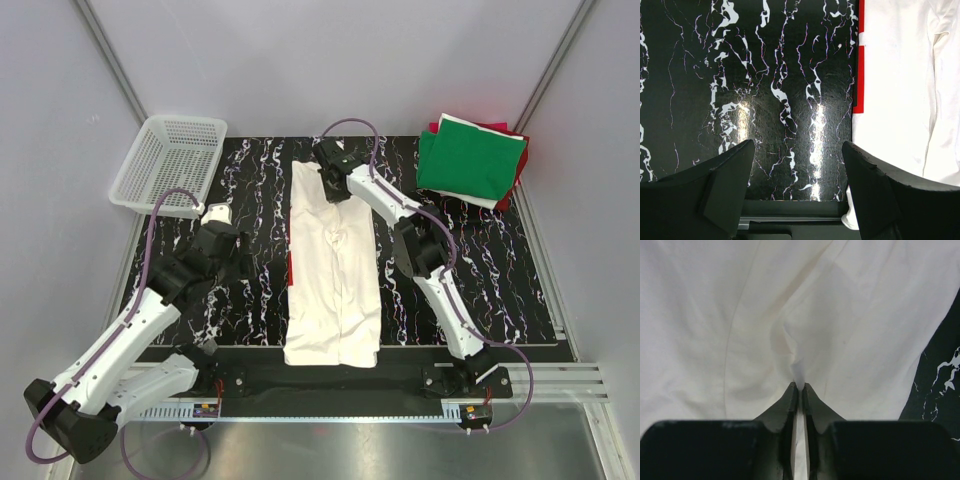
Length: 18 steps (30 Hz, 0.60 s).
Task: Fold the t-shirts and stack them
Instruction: Fold the tshirt
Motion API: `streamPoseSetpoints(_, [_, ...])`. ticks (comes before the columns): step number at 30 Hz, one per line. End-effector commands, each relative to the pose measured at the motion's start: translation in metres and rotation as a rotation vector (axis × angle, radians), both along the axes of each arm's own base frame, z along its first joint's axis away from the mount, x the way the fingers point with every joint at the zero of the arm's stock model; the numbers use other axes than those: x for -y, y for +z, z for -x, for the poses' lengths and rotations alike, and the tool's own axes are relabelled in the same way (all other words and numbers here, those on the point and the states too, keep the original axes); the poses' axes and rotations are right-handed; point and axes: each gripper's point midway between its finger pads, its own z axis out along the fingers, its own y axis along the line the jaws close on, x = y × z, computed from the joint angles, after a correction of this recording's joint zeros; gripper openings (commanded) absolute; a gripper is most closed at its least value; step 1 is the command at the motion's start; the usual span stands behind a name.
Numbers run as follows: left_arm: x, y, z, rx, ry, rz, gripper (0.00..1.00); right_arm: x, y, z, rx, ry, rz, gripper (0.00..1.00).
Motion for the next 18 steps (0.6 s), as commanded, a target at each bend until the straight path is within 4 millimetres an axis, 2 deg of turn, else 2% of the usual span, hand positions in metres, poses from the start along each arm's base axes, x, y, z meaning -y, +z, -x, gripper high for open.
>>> streamPoseSetpoints(1, [-0.004, 0.003, -0.008, 0.035, 0.025, -0.014, 0.76, 0.011, 0.046, -0.008, 0.09, -0.034, -0.02, 0.12])
streamPoseSetpoints(3, [-0.004, 0.002, -0.008, 0.031, 0.027, -0.017, 0.76, 0.013, 0.051, -0.007, 0.1, -0.045, -0.03, 0.03])
streamPoseSetpoints(4, [-0.004, 0.002, -0.008, 0.031, 0.027, -0.017, 0.76, 0.018, 0.044, -0.003, 0.082, -0.047, -0.019, 0.0])
streamPoseSetpoints(6, [-0.005, 0.001, -0.008, 0.029, 0.029, -0.018, 0.76, 0.021, 0.048, -0.002, 0.094, -0.058, -0.026, 0.0])
streamPoseSetpoints(7, [-0.004, 0.001, -0.008, 0.03, 0.027, -0.02, 0.76, 0.026, 0.041, 0.002, 0.078, -0.064, -0.012, 0.0])
streamPoseSetpoints(9, [-0.005, 0.001, -0.008, 0.027, 0.029, -0.022, 0.76, 0.03, 0.048, 0.003, 0.095, -0.085, -0.021, 0.0])
streamPoseSetpoints(10, [-0.005, 0.0, -0.008, 0.026, 0.03, -0.025, 0.76, 0.037, 0.039, 0.009, 0.082, -0.099, -0.001, 0.0])
streamPoseSetpoints(11, [-0.005, 0.0, -0.008, 0.024, 0.03, -0.025, 0.76, 0.037, 0.047, 0.009, 0.101, -0.115, -0.019, 0.0])
streamPoseSetpoints(12, [-0.005, -0.001, -0.009, 0.022, 0.031, -0.026, 0.76, 0.041, 0.046, 0.01, 0.099, -0.125, -0.019, 0.0])
streamPoseSetpoints(13, [-0.005, 0.0, -0.009, 0.024, 0.03, -0.025, 0.76, 0.045, 0.039, 0.014, 0.084, -0.133, -0.011, 0.0])
streamPoseSetpoints(14, [-0.005, -0.001, -0.009, 0.022, 0.032, -0.027, 0.76, 0.047, 0.042, 0.015, 0.089, -0.148, -0.023, 0.0])
streamPoseSetpoints(18, [-0.006, -0.001, -0.009, 0.021, 0.035, -0.03, 0.76, 0.057, 0.032, 0.022, 0.063, -0.193, -0.011, 0.0])
